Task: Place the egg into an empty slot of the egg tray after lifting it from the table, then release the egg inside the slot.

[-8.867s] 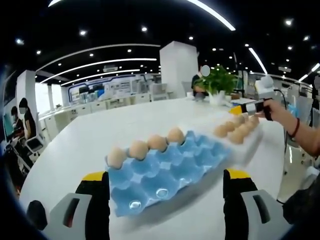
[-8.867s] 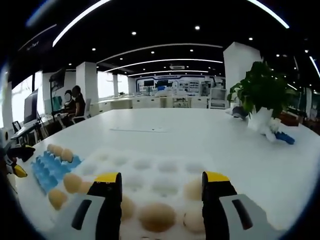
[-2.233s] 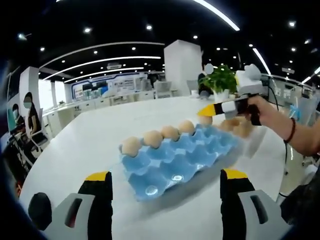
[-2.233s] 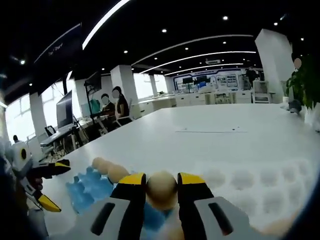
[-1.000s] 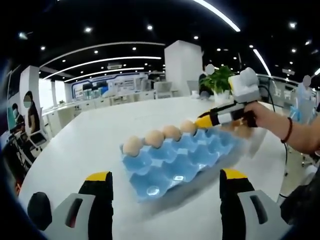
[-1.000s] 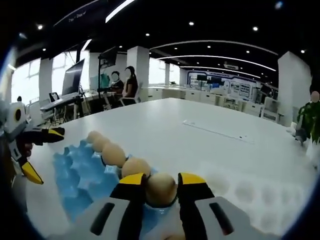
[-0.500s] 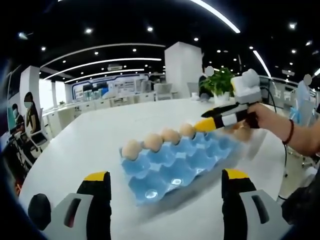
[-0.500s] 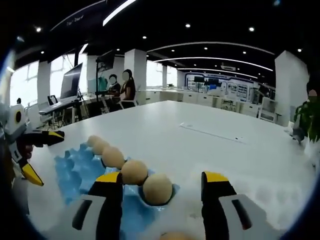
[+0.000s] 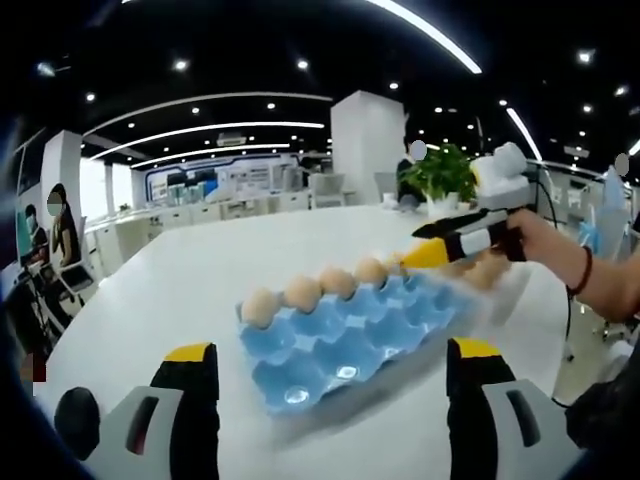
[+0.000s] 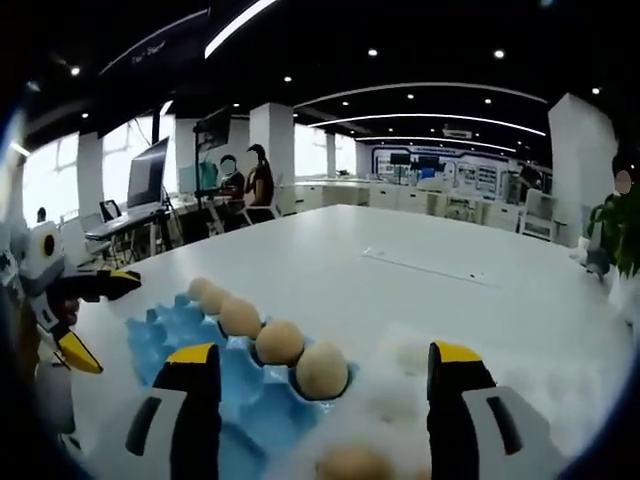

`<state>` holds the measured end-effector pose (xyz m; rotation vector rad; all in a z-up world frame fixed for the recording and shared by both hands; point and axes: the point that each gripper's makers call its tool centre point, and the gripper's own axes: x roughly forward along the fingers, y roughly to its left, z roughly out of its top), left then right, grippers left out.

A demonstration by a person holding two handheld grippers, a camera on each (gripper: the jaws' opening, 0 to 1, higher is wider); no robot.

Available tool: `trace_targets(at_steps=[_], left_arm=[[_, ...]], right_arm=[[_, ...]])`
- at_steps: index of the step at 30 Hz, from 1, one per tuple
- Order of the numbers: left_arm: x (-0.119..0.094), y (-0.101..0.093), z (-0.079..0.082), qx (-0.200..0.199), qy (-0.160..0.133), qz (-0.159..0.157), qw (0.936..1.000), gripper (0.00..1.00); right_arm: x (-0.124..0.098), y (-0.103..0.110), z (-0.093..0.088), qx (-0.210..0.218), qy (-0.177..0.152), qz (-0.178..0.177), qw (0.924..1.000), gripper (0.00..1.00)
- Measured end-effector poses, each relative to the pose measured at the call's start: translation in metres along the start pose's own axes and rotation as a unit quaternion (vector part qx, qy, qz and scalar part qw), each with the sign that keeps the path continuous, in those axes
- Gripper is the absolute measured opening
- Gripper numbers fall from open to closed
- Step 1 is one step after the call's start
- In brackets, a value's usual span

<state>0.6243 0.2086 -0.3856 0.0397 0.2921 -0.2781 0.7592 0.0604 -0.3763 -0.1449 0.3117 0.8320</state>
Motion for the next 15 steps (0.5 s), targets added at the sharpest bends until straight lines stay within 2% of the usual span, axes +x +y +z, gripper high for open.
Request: trace_targets(at_steps=[6, 10, 15], left_arm=[[0.001, 0.002, -0.001, 0.0, 0.002, 0.0, 1.0, 0.97], [0.002, 0.004, -0.002, 0.0, 0.003, 0.0, 1.0, 0.97], [0.003, 0.004, -0.002, -0.001, 0.004, 0.0, 1.0, 0.98]], right_arm=[[-0.01, -0.001, -0.006, 0.008, 0.002, -0.004, 1.0, 0.87], [-0.014, -0.004, -0.009, 0.032, -0.002, 0.0, 0.9995, 0.85], [-0.018, -0.008, -0.011, 0.035, -0.004, -0.009, 0.9993, 0.84]])
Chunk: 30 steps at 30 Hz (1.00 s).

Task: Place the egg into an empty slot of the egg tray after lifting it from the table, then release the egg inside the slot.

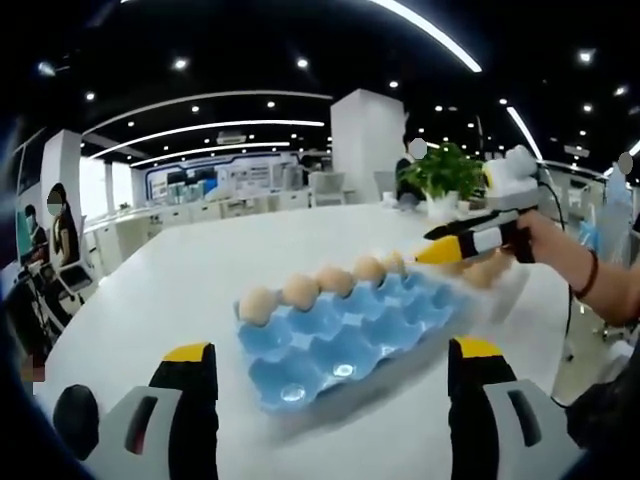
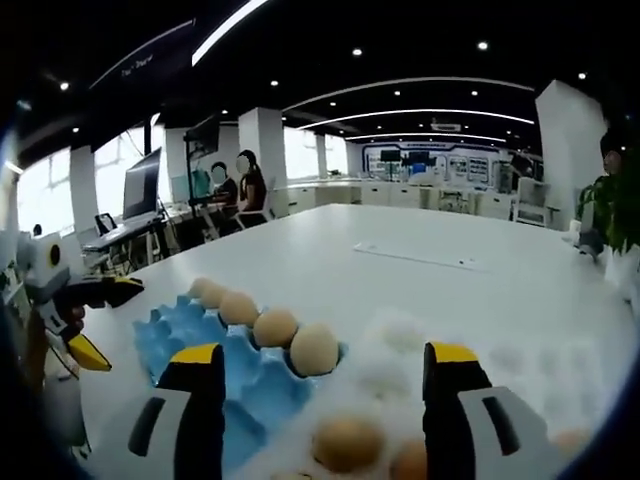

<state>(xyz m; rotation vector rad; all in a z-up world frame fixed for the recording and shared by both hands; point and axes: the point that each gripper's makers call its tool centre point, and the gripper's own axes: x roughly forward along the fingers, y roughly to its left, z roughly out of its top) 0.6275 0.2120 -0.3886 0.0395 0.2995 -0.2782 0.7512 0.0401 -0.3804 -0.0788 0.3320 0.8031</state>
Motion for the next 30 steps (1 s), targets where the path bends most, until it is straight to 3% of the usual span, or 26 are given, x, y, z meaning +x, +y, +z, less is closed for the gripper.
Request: trace_targets(at_steps=[16, 30], left_arm=[[0.0, 0.002, -0.002, 0.001, 0.001, 0.0, 1.0, 0.99], [-0.003, -0.002, -0.003, 0.005, 0.002, -0.001, 1.0, 0.99]], right_arm=[[-0.017, 0.003, -0.013, 0.001, 0.006, -0.015, 0.9999, 0.84], [-0.031, 0.011, -0.015, 0.02, -0.004, -0.027, 0.9994, 0.74]])
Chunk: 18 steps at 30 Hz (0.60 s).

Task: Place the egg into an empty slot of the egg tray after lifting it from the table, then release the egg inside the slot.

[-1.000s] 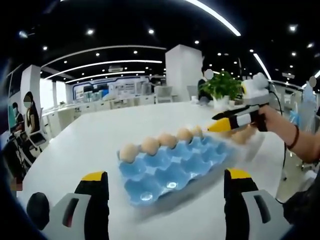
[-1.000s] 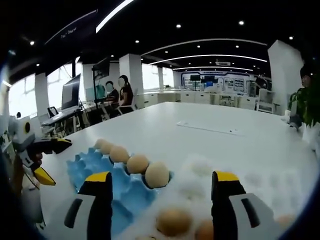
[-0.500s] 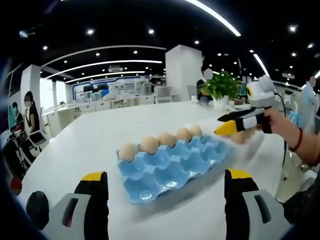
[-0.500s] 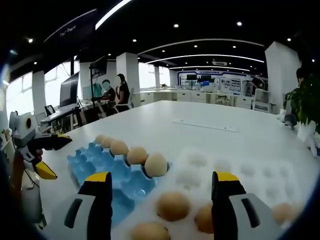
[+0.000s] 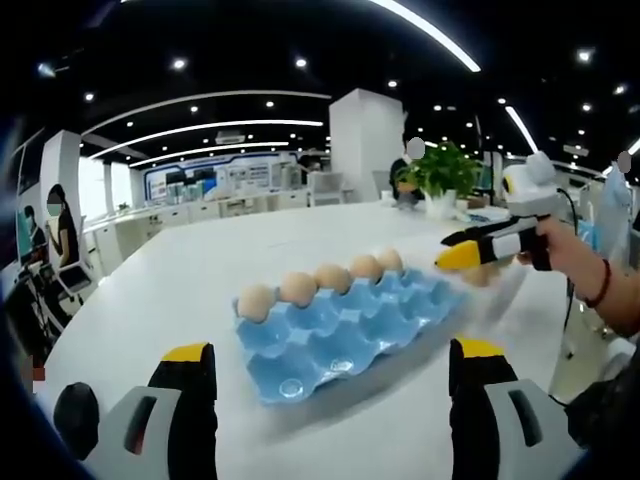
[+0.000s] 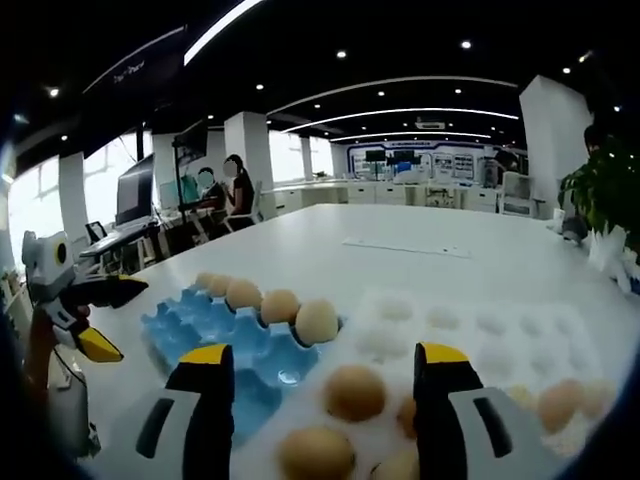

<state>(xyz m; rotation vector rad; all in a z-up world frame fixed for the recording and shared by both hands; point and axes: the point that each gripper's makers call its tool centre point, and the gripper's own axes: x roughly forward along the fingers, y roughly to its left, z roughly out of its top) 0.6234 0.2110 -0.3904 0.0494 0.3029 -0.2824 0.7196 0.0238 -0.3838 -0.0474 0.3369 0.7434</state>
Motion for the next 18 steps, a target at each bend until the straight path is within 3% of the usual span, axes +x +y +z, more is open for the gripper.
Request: trace_targets(at_steps=[11, 13, 14, 18], left_arm=[[-0.004, -0.004, 0.001, 0.003, -0.004, -0.003, 1.0, 0.99], [-0.004, -0.005, 0.001, 0.005, -0.003, -0.003, 1.0, 0.99], [-0.005, -0.005, 0.0, 0.006, -0.003, -0.003, 1.0, 0.99], [-0.005, -0.004, 0.002, 0.004, -0.007, -0.001, 1.0, 0.98]], right_arm=[[-0.005, 0.0, -0.001, 0.024, -0.012, -0.042, 0.9988, 0.62], [-0.007, -0.001, -0.003, 0.03, -0.01, -0.054, 0.9981, 0.59], [-0.007, -0.006, -0.007, 0.03, 0.0, -0.078, 0.9965, 0.58], [-0.005, -0.004, -0.01, 0.033, 0.012, -0.094, 0.995, 0.55]])
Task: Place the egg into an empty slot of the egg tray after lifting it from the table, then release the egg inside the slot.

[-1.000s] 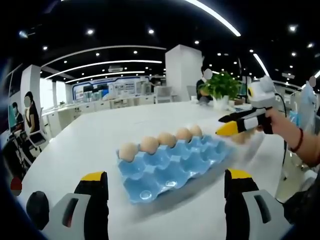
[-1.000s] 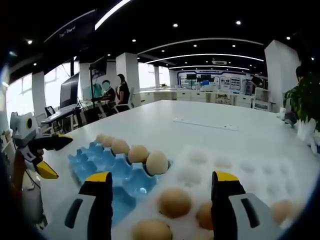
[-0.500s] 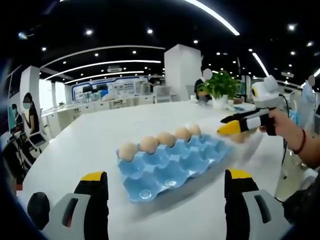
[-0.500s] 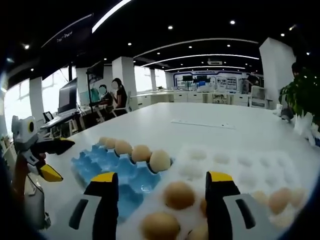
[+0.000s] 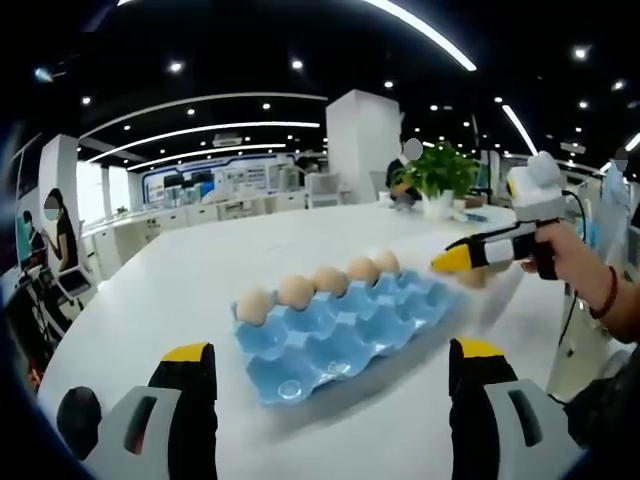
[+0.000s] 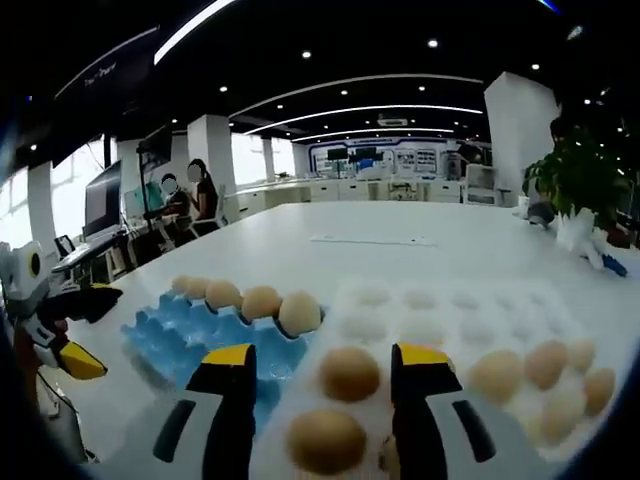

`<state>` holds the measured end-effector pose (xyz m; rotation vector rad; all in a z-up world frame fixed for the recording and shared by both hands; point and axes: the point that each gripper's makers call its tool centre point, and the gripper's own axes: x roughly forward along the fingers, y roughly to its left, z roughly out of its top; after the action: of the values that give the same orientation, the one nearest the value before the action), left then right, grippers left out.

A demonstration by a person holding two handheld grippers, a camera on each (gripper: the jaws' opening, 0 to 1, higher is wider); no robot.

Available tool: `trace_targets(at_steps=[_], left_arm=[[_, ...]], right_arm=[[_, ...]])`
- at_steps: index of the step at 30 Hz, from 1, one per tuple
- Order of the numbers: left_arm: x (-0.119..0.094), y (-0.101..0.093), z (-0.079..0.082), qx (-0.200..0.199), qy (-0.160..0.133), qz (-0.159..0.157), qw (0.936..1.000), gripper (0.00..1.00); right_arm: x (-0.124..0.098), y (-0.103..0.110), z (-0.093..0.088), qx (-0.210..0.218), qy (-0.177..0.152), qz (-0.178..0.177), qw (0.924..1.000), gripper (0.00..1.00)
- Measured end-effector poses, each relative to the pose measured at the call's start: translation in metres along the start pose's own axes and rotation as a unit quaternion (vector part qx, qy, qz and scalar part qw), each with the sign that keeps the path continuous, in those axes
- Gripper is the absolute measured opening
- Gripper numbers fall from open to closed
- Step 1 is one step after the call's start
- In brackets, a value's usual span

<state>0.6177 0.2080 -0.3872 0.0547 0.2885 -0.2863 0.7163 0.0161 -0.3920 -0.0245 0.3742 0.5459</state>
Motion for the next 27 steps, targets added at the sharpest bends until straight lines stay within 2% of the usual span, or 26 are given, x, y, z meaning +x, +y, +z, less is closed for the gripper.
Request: trace_targets(at_steps=[4, 6, 8, 14, 21, 27], left_arm=[[-0.001, -0.001, 0.0, -0.002, -0.002, 0.002, 1.0, 0.98], [-0.002, -0.001, -0.001, -0.002, -0.002, 0.002, 1.0, 0.98], [-0.002, -0.001, -0.003, -0.001, 0.0, 0.001, 1.0, 0.98], [-0.002, 0.0, -0.003, -0.003, -0.002, 0.002, 1.0, 0.98], [-0.001, 0.002, -0.004, -0.002, 0.0, 0.0, 1.0, 0.98], [0.003, 0.002, -0.006, -0.001, 0.003, -0.004, 1.0, 0.97]], right_arm=[[0.004, -0.005, -0.002, 0.021, 0.011, -0.019, 0.9995, 0.53], [0.005, -0.008, -0.004, 0.013, 0.019, -0.034, 0.9991, 0.48], [0.006, -0.013, -0.009, -0.012, 0.034, -0.051, 0.9981, 0.43], [0.01, -0.017, -0.011, 0.019, 0.048, -0.071, 0.9961, 0.36], [0.012, -0.024, -0.013, 0.023, 0.055, -0.1, 0.9932, 0.29], [0.011, -0.026, -0.014, 0.024, 0.052, -0.113, 0.9919, 0.28]])
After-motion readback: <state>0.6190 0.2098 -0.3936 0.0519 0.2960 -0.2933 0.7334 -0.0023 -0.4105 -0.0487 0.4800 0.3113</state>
